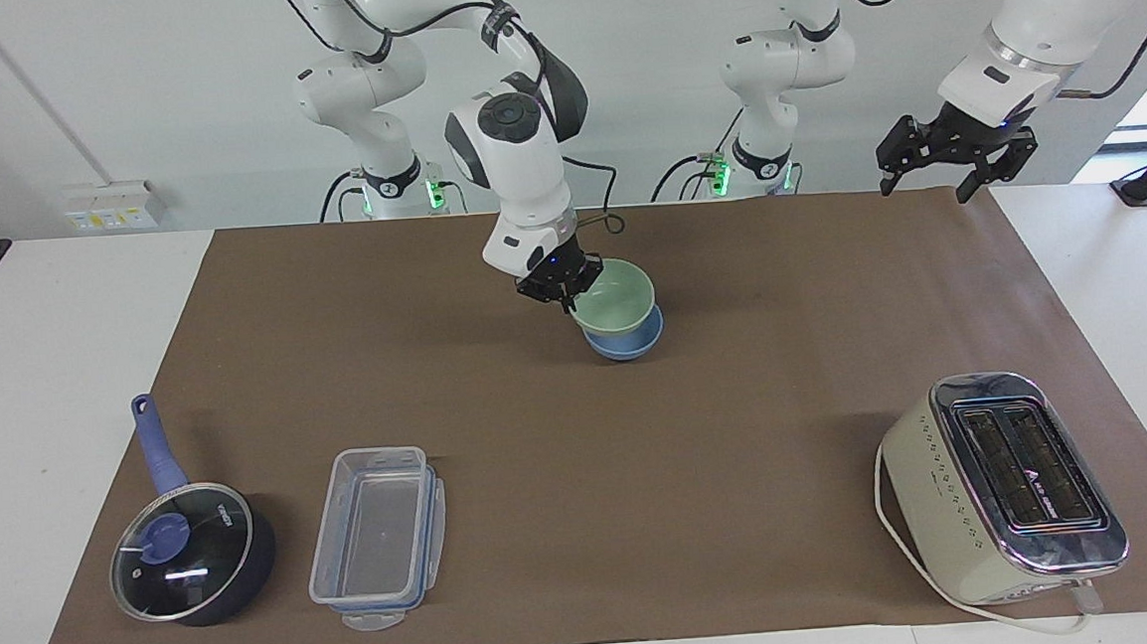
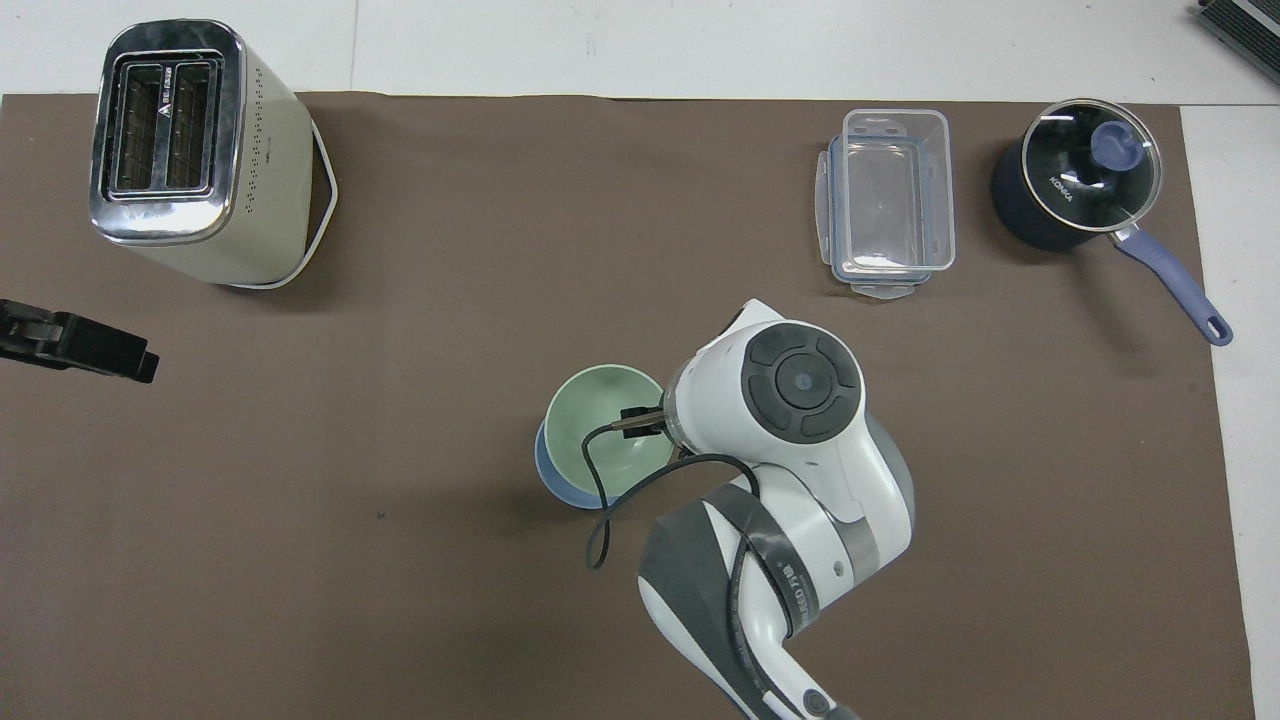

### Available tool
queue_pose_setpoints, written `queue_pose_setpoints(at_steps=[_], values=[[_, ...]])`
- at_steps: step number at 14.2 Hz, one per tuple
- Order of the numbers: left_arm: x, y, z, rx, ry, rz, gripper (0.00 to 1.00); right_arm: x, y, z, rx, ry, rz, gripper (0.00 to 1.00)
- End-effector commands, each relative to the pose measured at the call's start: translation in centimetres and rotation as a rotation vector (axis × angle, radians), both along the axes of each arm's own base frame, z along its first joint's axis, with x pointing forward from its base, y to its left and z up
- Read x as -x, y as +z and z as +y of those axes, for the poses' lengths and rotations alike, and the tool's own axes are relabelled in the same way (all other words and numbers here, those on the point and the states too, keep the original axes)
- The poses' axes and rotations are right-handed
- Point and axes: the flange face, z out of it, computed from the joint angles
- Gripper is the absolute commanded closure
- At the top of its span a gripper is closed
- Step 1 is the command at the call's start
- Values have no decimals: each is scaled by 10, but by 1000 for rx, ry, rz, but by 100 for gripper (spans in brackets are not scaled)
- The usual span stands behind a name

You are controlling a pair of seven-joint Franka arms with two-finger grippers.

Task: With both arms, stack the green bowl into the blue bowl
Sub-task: 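Carry the green bowl with the right gripper over the blue bowl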

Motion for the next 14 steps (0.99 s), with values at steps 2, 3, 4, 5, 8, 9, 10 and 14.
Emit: queue_pose_setpoints(at_steps=[2, 3, 4, 5, 8, 9, 10, 14], values=[[6, 3, 4, -19, -1, -5, 0, 4, -18, 5, -22, -31, -7, 100], [6, 3, 3, -19, -2, -6, 0, 9, -22, 14, -20, -18, -2, 100], [6, 2, 4, -19, -1, -3, 0, 15, -29, 19, -12, -11, 10, 100], [6, 2, 4, -19, -1, -5, 0, 17, -37, 19, -5, -15, 21, 100], [6, 2, 4, -19, -1, -3, 0, 18, -40, 20, -6, -16, 17, 100], [6, 3, 4, -19, -1, -6, 0, 18, -41, 20, -4, -11, 19, 100], [6, 2, 4, -19, -1, -5, 0, 19, -44, 17, -1, -10, 21, 100], [6, 2, 3, -19, -2, -3, 0, 19, -51, 15, 0, -13, 19, 100]])
